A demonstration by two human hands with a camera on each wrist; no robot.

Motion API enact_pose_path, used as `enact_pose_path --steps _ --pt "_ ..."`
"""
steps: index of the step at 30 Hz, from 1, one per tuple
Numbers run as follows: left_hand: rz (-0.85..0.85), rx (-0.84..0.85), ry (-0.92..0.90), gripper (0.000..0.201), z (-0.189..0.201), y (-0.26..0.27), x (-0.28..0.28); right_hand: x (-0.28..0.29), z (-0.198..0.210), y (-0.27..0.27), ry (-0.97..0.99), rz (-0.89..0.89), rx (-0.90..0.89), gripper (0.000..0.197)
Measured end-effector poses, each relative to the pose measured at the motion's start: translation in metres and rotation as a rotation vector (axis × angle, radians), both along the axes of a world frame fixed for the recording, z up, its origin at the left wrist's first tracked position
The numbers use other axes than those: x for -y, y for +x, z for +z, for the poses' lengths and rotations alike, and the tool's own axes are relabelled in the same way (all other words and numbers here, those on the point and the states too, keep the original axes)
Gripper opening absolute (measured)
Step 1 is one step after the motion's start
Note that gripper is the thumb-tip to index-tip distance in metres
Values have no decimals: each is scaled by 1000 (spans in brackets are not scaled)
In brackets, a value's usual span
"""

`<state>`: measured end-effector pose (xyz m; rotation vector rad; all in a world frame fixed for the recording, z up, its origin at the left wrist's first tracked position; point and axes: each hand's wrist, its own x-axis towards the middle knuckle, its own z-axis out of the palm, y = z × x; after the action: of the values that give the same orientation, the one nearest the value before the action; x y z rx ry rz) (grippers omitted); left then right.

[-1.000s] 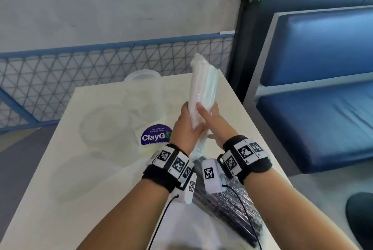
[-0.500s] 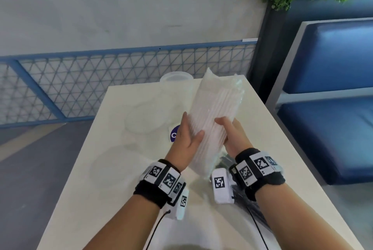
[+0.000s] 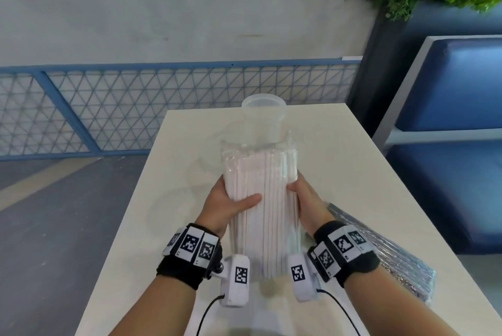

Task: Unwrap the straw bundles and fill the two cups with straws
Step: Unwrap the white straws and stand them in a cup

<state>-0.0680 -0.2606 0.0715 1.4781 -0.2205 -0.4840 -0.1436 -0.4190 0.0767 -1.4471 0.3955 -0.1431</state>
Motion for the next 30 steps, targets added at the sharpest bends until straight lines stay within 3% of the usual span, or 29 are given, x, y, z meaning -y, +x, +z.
enact_pose_path --steps 3,6,10,15,23,30 --pt "59 31 29 54 -2 0 -15 -19 6 2 -318 -227 203 36" --pt "59 97 91 45 -4 -1 -28 -36 12 8 -408 -336 277 27" --pt "77 170 160 48 -12 1 -41 -51 9 19 -255 -406 201 19" --pt "86 159 156 55 -18 8 -52 -63 10 28 -153 -368 153 6" --pt "92 215 204 46 -14 15 -51 -65 26 32 -56 -236 102 11" --pt "110 188 231 48 -17 20 -43 -63 39 37 56 -221 170 7"
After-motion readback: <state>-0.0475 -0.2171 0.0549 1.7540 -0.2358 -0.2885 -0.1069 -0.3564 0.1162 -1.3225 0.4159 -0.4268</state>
